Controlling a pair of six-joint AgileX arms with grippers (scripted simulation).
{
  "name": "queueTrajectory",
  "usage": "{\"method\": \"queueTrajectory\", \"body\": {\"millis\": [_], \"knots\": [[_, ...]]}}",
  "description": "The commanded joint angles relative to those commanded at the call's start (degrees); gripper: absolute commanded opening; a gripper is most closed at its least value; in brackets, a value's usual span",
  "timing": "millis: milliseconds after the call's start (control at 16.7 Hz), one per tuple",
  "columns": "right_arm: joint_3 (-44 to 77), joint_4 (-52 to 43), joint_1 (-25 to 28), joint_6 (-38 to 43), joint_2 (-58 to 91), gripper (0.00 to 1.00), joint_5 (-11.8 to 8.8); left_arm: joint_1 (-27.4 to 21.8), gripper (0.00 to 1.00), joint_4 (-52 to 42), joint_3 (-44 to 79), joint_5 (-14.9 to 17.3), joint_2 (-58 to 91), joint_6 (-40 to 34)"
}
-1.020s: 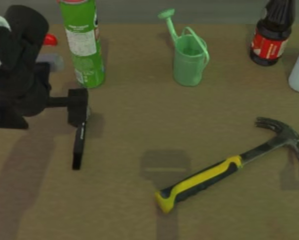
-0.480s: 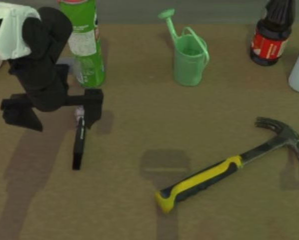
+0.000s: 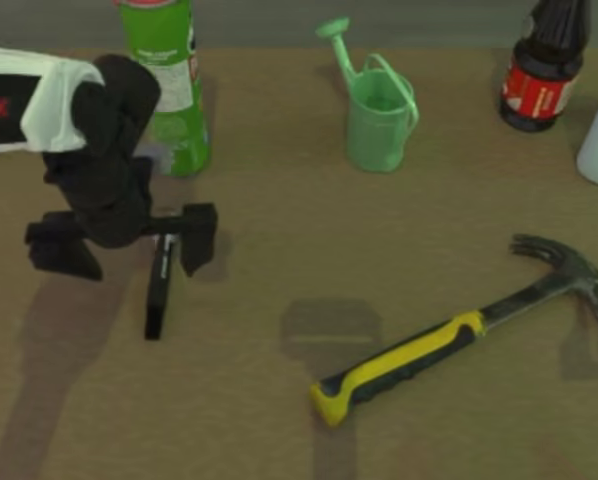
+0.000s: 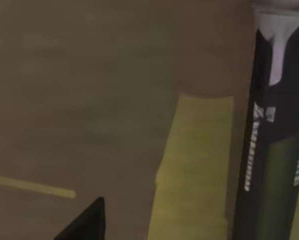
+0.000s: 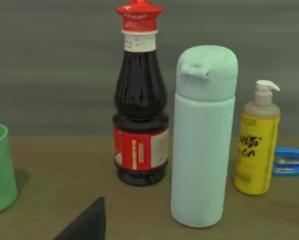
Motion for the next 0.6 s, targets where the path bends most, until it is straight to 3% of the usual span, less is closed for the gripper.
{"method": "queueTrajectory", "body": {"millis": [240, 540, 600], "knots": [[0.0, 0.0, 0.0, 0.0, 0.0, 1.00, 0.0, -0.4, 1.00, 8.9, -3.3, 0.0, 5.5, -0.3], [0.0, 0.0, 0.0, 0.0, 0.0, 1.00, 0.0, -0.5, 1.00, 10.1, -3.8, 0.0, 6.4, -0.4], [0.0, 0.0, 0.0, 0.0, 0.0, 1.00, 0.0, -0.5, 0.92, 10.1, -3.8, 0.0, 6.4, -0.4]]}}
